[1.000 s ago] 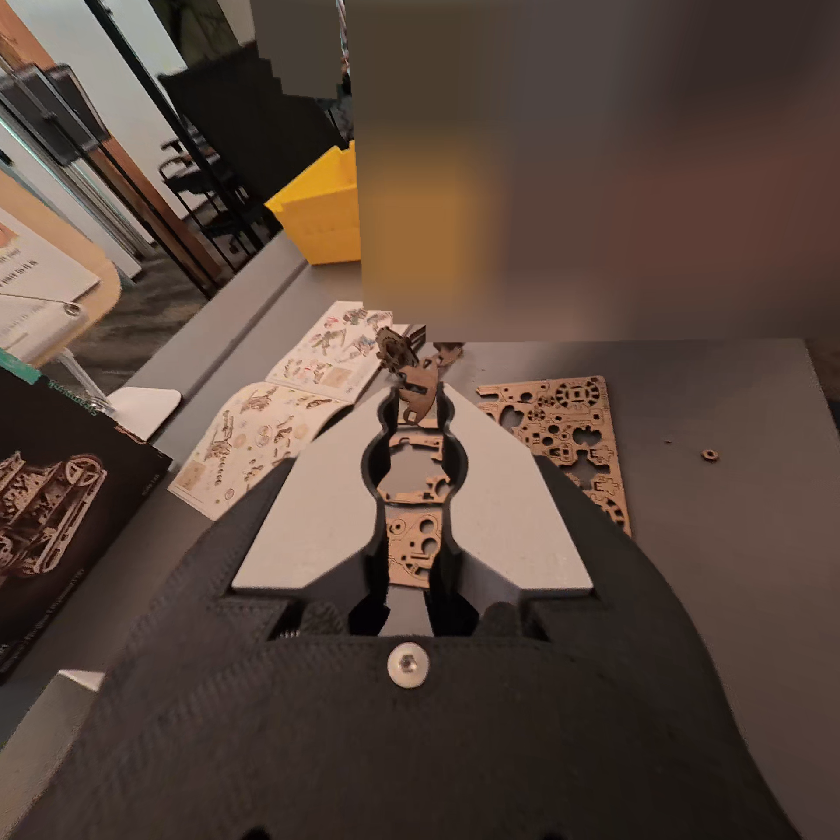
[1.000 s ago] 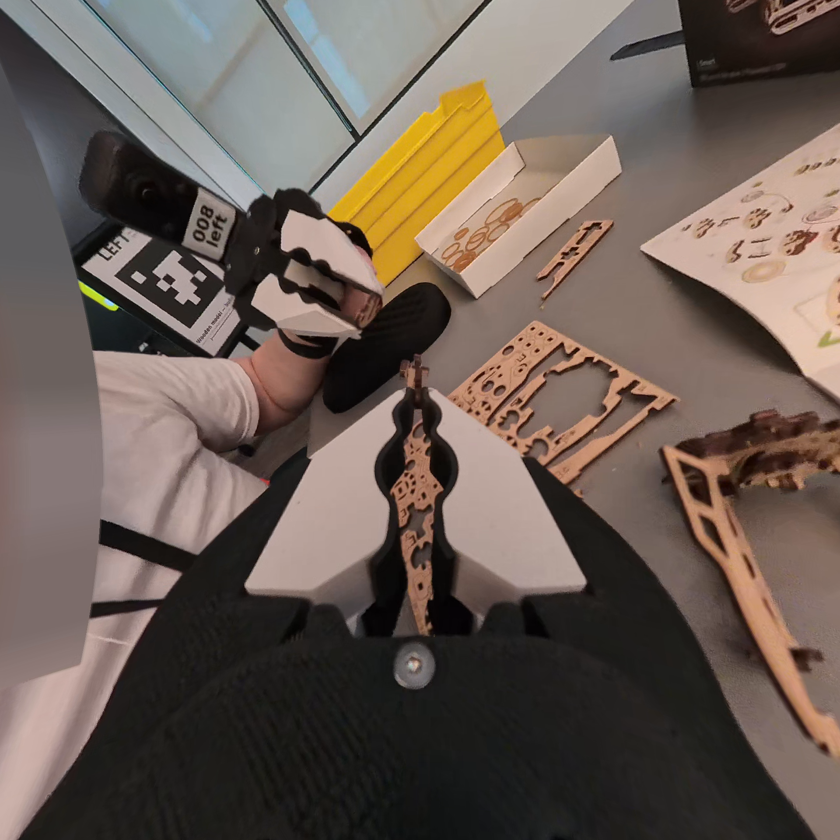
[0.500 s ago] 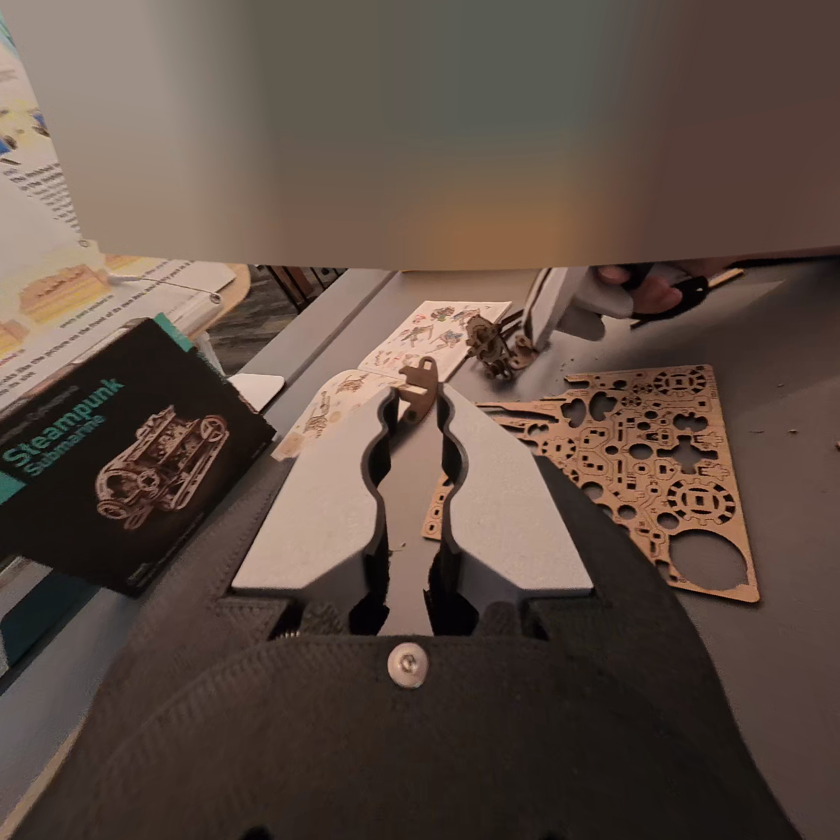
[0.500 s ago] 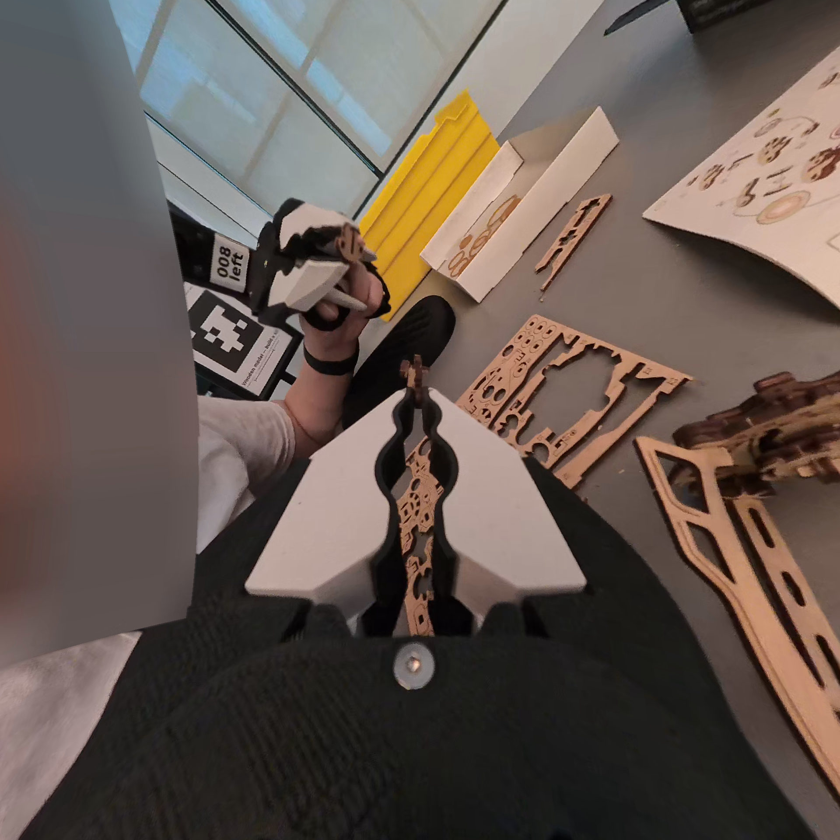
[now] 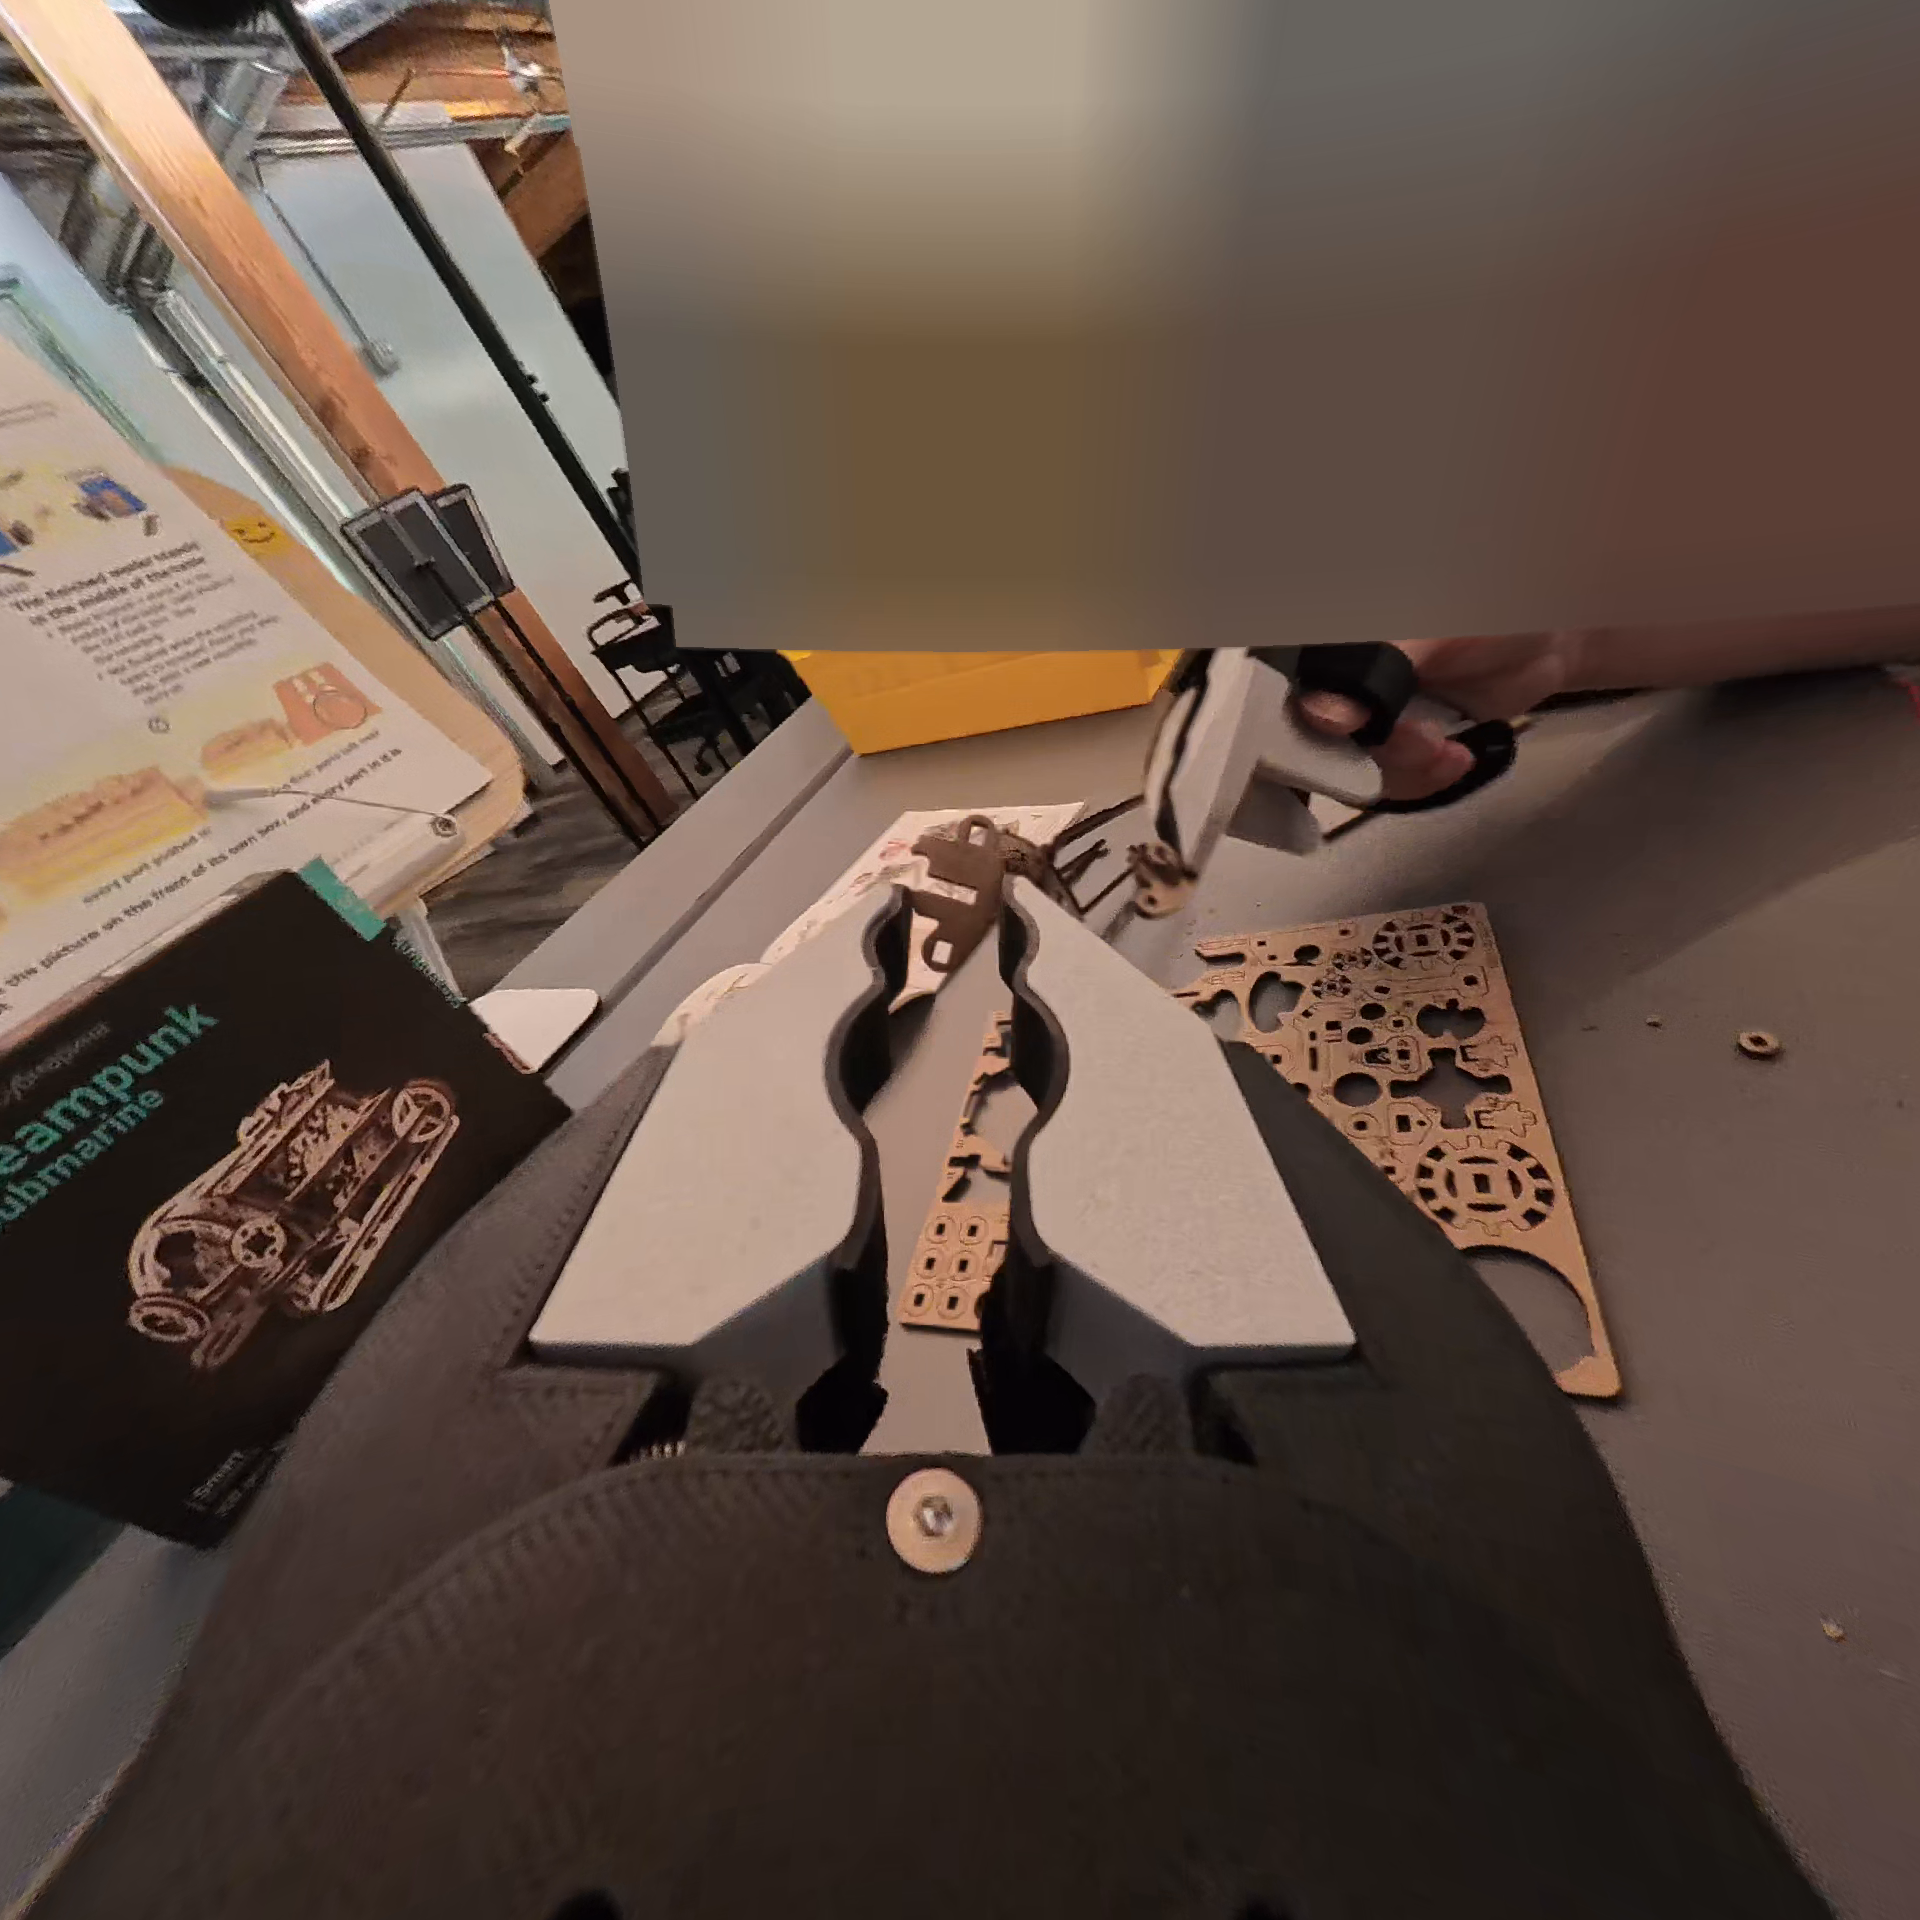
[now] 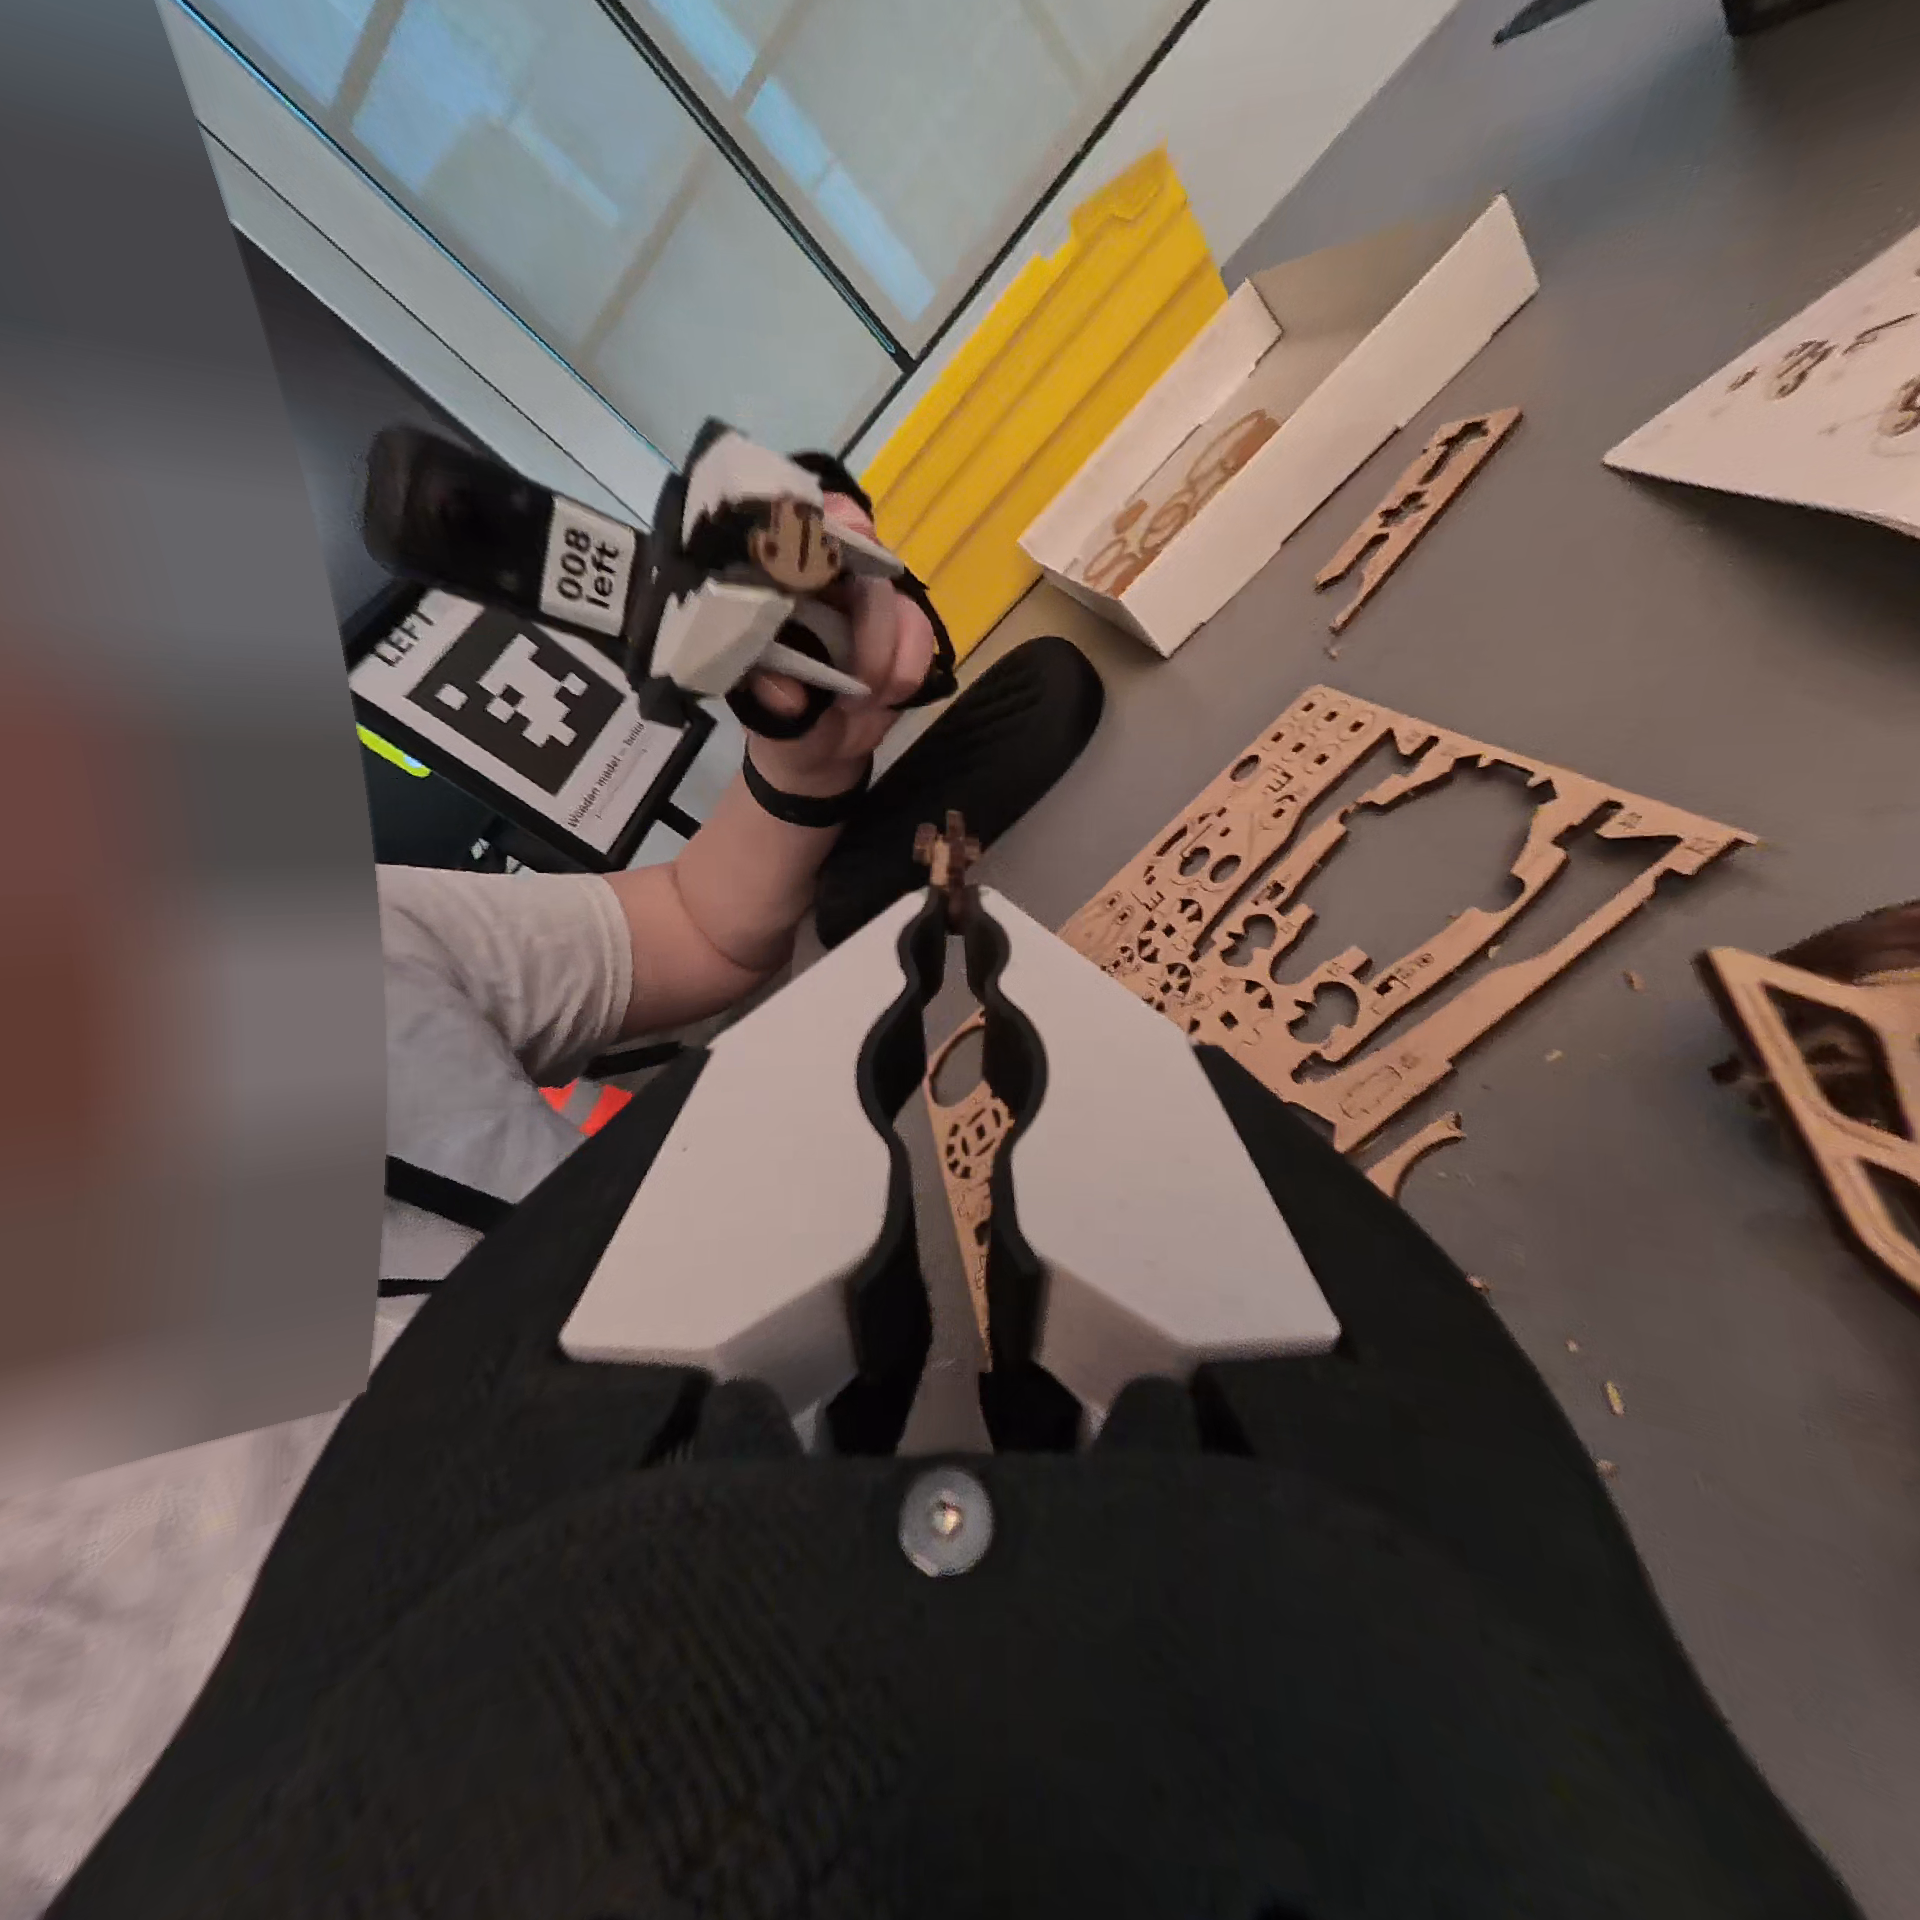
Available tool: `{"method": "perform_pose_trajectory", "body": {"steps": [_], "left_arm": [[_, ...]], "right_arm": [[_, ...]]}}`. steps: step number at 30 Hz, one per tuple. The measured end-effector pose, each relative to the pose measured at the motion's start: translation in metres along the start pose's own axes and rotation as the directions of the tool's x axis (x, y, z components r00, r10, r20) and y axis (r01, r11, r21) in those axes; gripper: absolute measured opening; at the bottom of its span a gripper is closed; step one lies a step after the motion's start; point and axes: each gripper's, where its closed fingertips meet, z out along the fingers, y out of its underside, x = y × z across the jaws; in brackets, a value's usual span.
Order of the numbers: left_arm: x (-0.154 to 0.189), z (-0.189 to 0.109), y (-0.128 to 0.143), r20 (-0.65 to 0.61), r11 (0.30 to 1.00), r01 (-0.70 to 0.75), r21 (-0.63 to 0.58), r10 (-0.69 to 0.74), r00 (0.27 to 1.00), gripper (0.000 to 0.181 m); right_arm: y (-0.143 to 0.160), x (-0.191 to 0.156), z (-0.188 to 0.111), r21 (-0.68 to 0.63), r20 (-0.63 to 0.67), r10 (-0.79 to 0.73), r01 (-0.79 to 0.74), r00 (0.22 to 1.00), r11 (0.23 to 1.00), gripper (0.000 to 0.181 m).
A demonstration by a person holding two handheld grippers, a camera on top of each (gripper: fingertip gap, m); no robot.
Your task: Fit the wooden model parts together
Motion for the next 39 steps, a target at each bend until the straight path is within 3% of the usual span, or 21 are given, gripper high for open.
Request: {"method": "perform_pose_trajectory", "body": {"steps": [5,9,15,25,39], "left_arm": [[0.025,0.006,-0.004,-0.075,0.999,-0.051,0.0,0.051,0.996,0.015],[0.04,0.012,-0.006,-0.126,0.999,-0.045,0.007,0.046,0.991,0.015],[0.054,0.018,0.017,-0.142,0.978,-0.174,-0.117,0.157,0.977,0.015],[0.056,0.021,0.042,-0.159,0.93,-0.254,-0.266,0.218,0.963,0.015],[0.052,0.023,0.056,-0.163,0.927,-0.204,-0.316,0.158,0.974,0.015]], "right_arm": [[-0.014,0.008,-0.014,0.048,0.053,0.082,-0.085,0.995,0.995,0.0],[-0.019,0.016,-0.013,0.028,-0.003,0.025,-0.024,1.0,0.999,0.0],[-0.007,-0.001,0.008,-0.013,0.04,0.081,-0.08,0.996,0.997,0.0],[-0.005,0.004,0.021,-0.105,0.005,0.163,-0.161,0.987,0.981,0.0],[0.004,0.016,0.036,-0.135,-0.02,0.145,-0.147,0.989,0.98,0.0]]}}
